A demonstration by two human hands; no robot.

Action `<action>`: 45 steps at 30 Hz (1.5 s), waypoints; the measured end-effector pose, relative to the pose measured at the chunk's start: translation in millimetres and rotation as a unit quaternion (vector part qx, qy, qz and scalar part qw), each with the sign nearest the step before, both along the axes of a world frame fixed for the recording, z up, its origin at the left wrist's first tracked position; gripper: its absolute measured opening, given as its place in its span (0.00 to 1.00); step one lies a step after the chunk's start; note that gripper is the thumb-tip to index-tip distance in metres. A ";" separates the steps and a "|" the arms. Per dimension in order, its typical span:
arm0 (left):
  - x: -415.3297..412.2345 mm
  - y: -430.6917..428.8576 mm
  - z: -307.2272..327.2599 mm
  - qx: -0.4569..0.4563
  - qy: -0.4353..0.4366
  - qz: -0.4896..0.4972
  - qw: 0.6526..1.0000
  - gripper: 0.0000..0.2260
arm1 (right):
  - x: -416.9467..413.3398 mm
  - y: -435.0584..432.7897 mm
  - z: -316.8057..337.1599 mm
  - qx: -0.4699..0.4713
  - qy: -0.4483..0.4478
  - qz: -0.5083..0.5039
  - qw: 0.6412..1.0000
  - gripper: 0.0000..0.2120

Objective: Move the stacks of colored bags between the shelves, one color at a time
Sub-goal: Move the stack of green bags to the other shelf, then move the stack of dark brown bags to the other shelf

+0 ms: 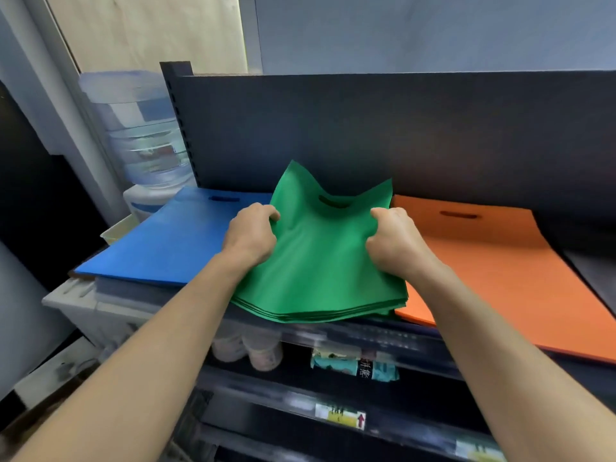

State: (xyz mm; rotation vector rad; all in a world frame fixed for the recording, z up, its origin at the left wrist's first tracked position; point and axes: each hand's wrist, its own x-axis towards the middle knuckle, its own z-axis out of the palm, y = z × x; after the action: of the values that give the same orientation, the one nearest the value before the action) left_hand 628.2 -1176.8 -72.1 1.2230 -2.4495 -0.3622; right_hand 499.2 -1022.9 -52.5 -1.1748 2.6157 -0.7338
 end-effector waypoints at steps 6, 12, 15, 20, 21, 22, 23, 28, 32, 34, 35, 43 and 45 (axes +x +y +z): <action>1.3 -11.6 -9.7 0.019 0.012 0.003 1.000 0.24 | -3.6 -10.4 -14.0 0.029 -0.002 -0.006 1.000 0.21; -5.7 -11.0 -17.5 0.006 -0.001 0.005 1.000 0.24 | -10.6 -7.0 -24.9 0.040 0.044 -0.030 0.998 0.20; -16.6 0.3 -11.6 -0.029 0.013 -0.014 0.999 0.22 | -12.2 -1.6 -18.9 0.020 0.095 -0.038 0.995 0.20; -52.1 40.7 14.9 -0.057 0.077 -0.101 0.990 0.19 | -20.6 22.8 0.4 -0.027 0.152 -0.011 0.988 0.18; -60.4 52.3 21.0 -0.064 0.097 -0.122 0.986 0.18 | -23.8 31.5 4.6 -0.038 0.164 -0.012 0.986 0.18; -68.4 64.9 26.6 -0.073 0.115 -0.144 0.980 0.17 | -27.4 41.5 8.5 -0.046 0.174 -0.015 0.983 0.18; -76.4 78.8 32.2 -0.081 0.132 -0.167 0.974 0.16 | -31.2 52.9 12.8 -0.051 0.184 -0.020 0.981 0.18; -123.2 157.9 57.4 -0.120 0.184 -0.288 0.932 0.15 | -57.5 128.1 33.5 -0.054 0.236 -0.078 0.967 0.18; -166.6 231.9 71.5 -0.146 0.220 -0.372 0.890 0.14 | -84.6 207.8 47.0 -0.028 0.297 -0.152 0.942 0.15; -186.3 274.5 75.6 -0.151 0.246 -0.409 0.866 0.13 | -96.9 253.0 52.7 -0.013 0.323 -0.189 0.927 0.16; -195.6 296.8 77.3 -0.154 0.260 -0.424 0.854 0.13 | -102.2 276.1 55.0 -0.009 0.332 -0.208 0.920 0.16; -261.5 484.5 80.1 -0.202 0.326 -0.550 0.742 0.14 | -113.3 473.3 62.3 0.029 0.374 -0.383 0.844 0.15; -270.6 531.9 80.7 -0.209 0.340 -0.584 0.707 0.14 | -107.2 521.9 63.9 0.052 0.378 -0.426 0.820 0.15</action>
State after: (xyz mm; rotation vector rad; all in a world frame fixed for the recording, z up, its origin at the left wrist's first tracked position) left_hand 357.6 -644.9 8.6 -0.7054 -2.0619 -0.4138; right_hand 392.0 -501.0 11.4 -0.1530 3.8328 -0.1878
